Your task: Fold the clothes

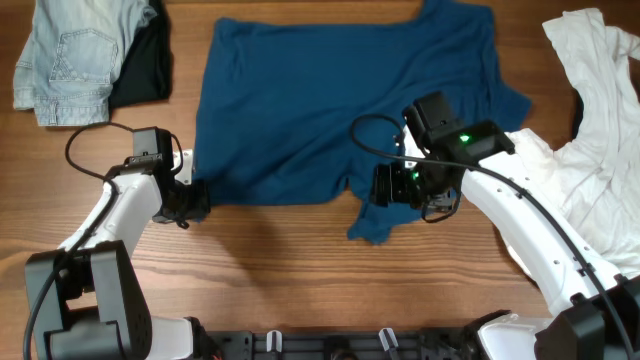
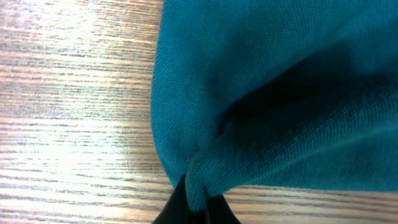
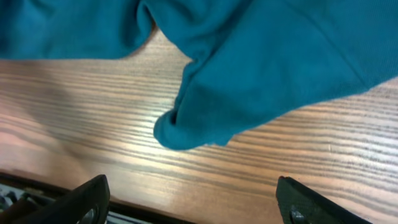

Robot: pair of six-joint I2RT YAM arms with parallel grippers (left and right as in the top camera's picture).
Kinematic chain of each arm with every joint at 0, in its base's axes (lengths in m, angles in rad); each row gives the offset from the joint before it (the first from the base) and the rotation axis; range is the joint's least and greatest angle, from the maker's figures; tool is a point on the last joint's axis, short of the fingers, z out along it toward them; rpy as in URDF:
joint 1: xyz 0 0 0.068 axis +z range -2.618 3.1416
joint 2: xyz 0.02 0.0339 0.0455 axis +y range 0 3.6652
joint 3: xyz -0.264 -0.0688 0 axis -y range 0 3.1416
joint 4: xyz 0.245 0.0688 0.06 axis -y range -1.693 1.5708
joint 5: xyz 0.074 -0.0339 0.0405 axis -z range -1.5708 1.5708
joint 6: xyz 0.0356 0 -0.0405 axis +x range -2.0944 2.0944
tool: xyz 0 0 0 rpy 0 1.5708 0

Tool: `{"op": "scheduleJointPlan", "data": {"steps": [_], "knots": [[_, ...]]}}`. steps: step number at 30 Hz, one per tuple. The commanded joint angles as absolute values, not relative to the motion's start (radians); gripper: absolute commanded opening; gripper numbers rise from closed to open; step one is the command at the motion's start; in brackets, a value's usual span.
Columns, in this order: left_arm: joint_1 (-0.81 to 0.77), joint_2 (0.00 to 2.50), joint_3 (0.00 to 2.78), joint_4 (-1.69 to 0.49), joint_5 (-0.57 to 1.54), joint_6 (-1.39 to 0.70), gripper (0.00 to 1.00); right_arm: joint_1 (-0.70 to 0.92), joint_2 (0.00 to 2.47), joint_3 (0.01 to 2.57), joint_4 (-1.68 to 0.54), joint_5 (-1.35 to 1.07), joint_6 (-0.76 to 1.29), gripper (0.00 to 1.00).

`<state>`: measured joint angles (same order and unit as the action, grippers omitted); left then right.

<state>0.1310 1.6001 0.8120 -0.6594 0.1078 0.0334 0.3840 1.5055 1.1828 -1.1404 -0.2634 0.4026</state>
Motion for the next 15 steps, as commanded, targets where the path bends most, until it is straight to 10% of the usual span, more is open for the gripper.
{"op": "scheduleJointPlan", "data": {"steps": [1, 15], "knots": [[0.126, 1.602, 0.841, -0.662, 0.123, -0.06, 0.04, 0.402, 1.496, 1.135, -1.154, -0.31, 0.395, 0.86], [0.126, 1.601, 0.851, -0.616, 0.123, -0.065, 0.04, 0.416, 1.503, 0.857, -0.811, -0.337, 0.449, 0.82]]}}
